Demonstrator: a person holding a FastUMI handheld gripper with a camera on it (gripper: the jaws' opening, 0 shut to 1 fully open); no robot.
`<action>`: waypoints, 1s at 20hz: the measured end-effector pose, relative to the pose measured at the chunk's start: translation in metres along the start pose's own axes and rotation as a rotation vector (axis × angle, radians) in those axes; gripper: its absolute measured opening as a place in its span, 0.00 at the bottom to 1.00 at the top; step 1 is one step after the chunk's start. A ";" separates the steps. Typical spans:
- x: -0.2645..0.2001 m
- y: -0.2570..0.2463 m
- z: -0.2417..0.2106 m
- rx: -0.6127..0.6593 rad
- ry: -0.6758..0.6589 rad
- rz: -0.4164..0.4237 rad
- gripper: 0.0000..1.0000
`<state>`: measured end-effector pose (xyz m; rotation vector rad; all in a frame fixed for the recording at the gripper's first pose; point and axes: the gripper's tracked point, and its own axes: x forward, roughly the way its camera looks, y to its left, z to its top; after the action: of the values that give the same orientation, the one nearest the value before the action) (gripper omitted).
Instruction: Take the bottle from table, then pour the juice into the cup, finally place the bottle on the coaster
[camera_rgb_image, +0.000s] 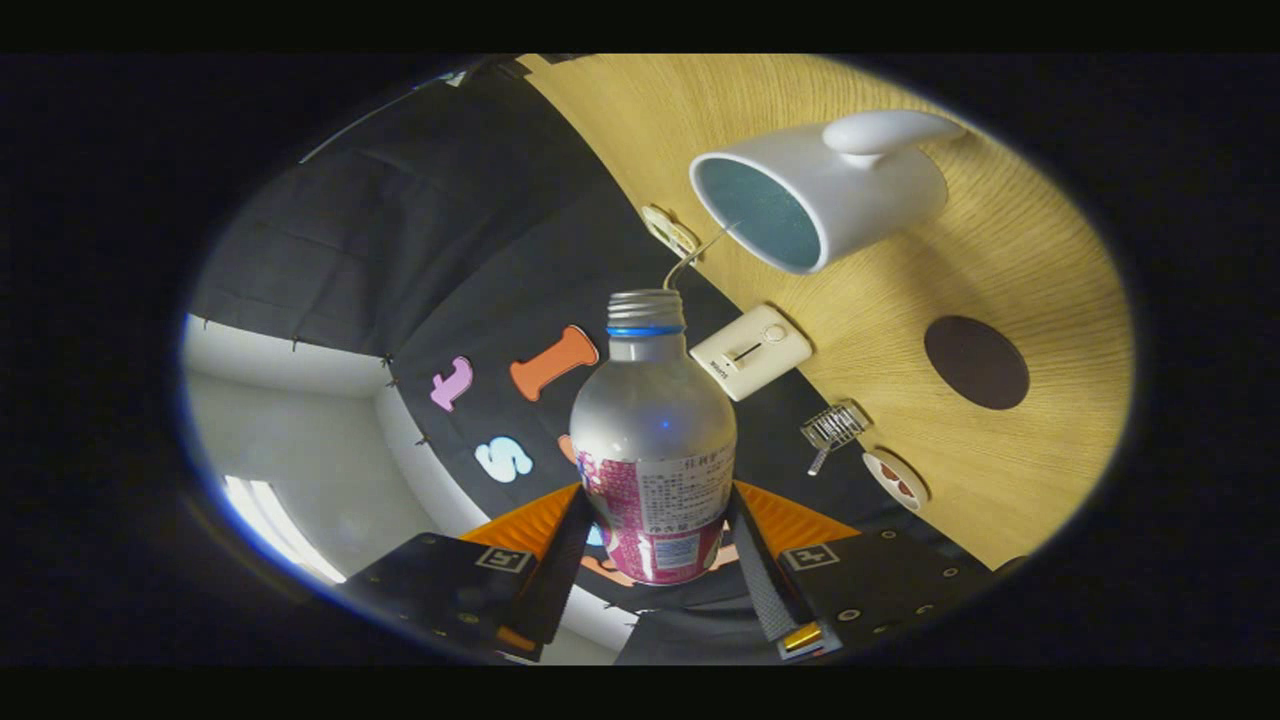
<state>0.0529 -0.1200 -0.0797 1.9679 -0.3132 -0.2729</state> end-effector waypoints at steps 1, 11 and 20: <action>0.000 -0.002 0.001 -0.005 0.003 -0.003 0.76; 0.002 -0.002 0.004 0.056 -0.018 -0.001 0.76; 0.001 0.006 0.006 0.089 -0.024 0.009 0.76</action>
<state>0.0514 -0.1276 -0.0761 2.0512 -0.3553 -0.2811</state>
